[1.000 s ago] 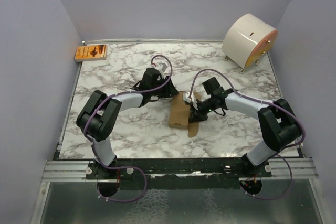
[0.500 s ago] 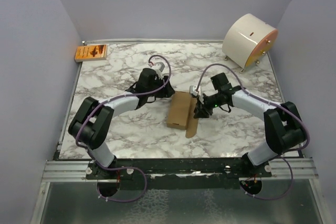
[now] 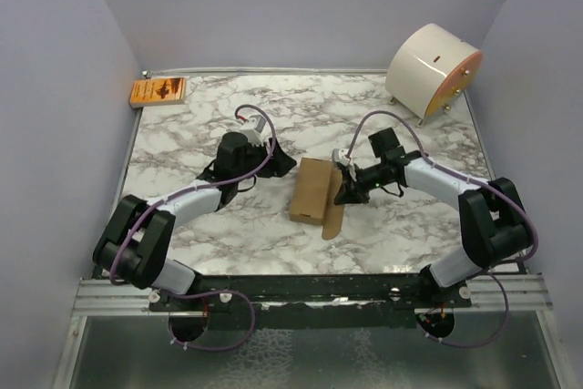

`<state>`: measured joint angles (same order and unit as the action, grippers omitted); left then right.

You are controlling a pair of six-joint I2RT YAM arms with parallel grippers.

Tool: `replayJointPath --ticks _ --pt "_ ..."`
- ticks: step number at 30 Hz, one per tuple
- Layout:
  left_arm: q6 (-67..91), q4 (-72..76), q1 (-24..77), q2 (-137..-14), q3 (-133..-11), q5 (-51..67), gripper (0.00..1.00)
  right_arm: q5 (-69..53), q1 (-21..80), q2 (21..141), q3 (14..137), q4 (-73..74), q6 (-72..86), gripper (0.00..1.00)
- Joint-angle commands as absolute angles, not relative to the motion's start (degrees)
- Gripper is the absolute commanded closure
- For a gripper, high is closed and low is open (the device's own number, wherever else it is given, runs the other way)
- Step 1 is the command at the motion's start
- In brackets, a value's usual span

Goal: Fold the paper box

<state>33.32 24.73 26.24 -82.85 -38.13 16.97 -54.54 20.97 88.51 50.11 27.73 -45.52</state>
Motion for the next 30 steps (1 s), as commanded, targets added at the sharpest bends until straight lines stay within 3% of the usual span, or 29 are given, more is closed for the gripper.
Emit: replayJointPath --ticks 1,8,21,30 --pt "33.77 21.32 27.84 -81.82 -37.62 23.67 0.35 -54.12 24.58 91.18 48.93 25.26 -45.6 0.99" --pt "28.99 8.96 32.3 -86.3 -41.78 18.24 0.35 -48.84 29.5 94.93 48.87 21.92 -40.97 0.99" --pt "26.44 4.72 33.23 -90.78 -43.77 13.79 0.39 -44.6 32.87 98.64 51.42 22.06 -37.49 0.95" --pt "20.98 4.14 32.96 -83.08 -46.14 4.85 0.33 -53.16 21.5 91.7 56.47 34.79 -47.41 0.82"
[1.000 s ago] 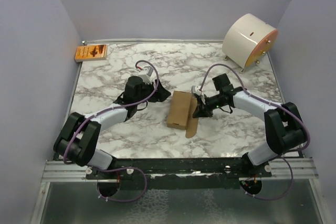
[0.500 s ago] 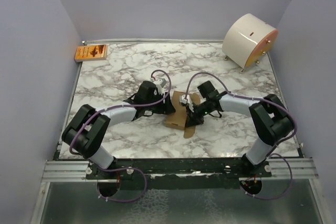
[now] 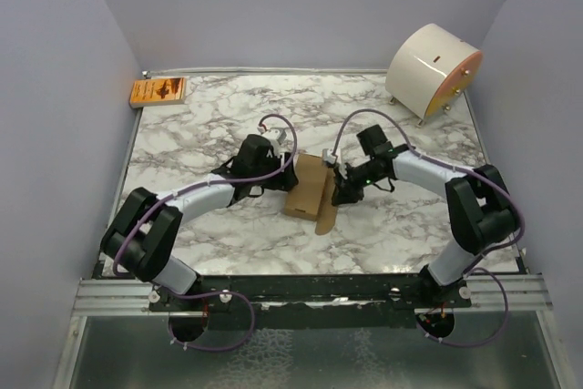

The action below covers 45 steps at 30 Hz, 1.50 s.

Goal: Fold the paper box

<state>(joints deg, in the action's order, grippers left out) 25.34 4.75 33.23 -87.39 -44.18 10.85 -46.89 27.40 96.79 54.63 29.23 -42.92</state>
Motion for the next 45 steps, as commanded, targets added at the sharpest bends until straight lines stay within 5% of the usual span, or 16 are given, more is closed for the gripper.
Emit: replayJointPath --ticks 1,8,13,31,45 --pt "20.32 4.44 32.93 -82.39 -46.41 4.5 0.32 -53.79 20.42 90.93 56.52 34.55 -47.08 0.8" --pt "19.93 10.66 32.21 -78.71 -45.25 7.73 0.08 -58.11 11.51 87.36 56.78 25.13 -32.83 0.58" --pt "25.55 16.72 27.75 -80.48 -44.14 17.73 0.04 -58.0 9.93 88.02 58.06 19.23 -23.2 0.39" --pt "24.27 12.35 25.97 -96.58 -54.54 20.37 0.16 -53.96 9.93 111.04 71.06 22.39 -22.91 0.41" --pt "23.38 10.51 27.02 -102.63 -58.71 22.58 0.19 -51.78 9.84 118.71 74.77 23.32 -21.75 0.56"
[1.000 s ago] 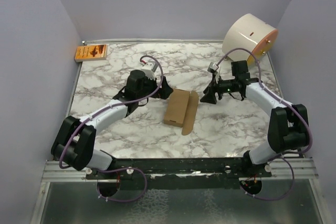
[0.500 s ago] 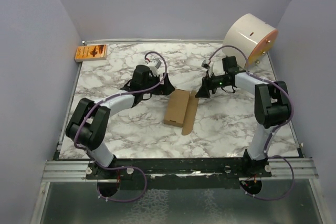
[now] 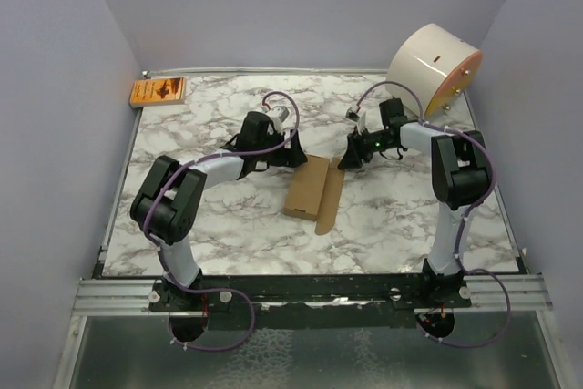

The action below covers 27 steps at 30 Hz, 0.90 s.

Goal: Fold the paper box

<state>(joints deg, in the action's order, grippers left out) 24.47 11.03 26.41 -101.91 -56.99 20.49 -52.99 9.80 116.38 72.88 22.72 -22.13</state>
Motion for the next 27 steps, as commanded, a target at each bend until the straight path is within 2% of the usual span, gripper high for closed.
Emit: replayJointPath --ticks 1,7,16,27 --pt "23.24 10.39 27.11 -102.65 -58.71 22.48 0.19 -51.97 9.84 119.09 74.93 23.5 -21.85 0.58" --pt "22.87 10.02 27.33 -103.28 -59.1 22.51 0.2 -53.75 9.84 119.55 75.05 23.9 -22.54 0.64" --pt "22.07 8.25 27.55 -105.35 -60.98 22.98 0.26 -56.26 9.84 119.78 75.06 24.39 -23.6 0.75" --pt "20.6 5.58 27.51 -107.01 -63.51 22.11 0.27 -57.01 9.84 116.33 72.25 22.69 -24.91 0.87"
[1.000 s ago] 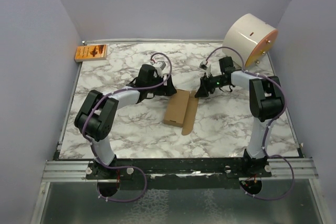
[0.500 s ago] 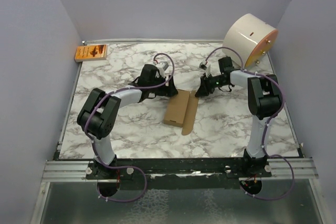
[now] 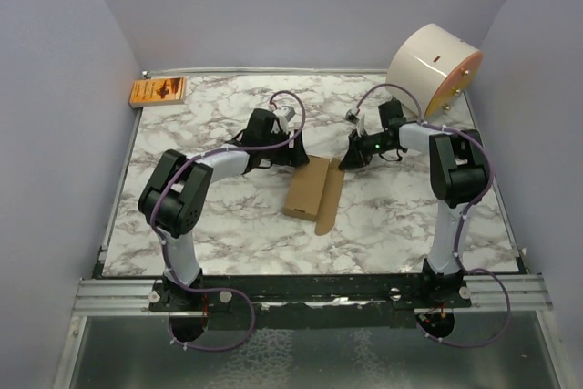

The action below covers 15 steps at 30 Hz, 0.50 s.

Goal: Fold the paper box

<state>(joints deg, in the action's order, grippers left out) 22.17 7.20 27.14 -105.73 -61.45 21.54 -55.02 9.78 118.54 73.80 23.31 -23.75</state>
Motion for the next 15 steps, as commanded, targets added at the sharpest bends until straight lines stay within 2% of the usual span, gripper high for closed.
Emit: replayJointPath --ticks 1,15 --pt "20.32 5.31 27.51 -107.22 -63.83 22.14 0.27 -57.04 9.84 115.8 71.88 22.57 -25.19 0.89" --pt "19.43 6.9 27.51 -108.63 -65.39 24.23 0.28 -53.96 11.41 105.83 62.87 17.15 -25.29 0.97"
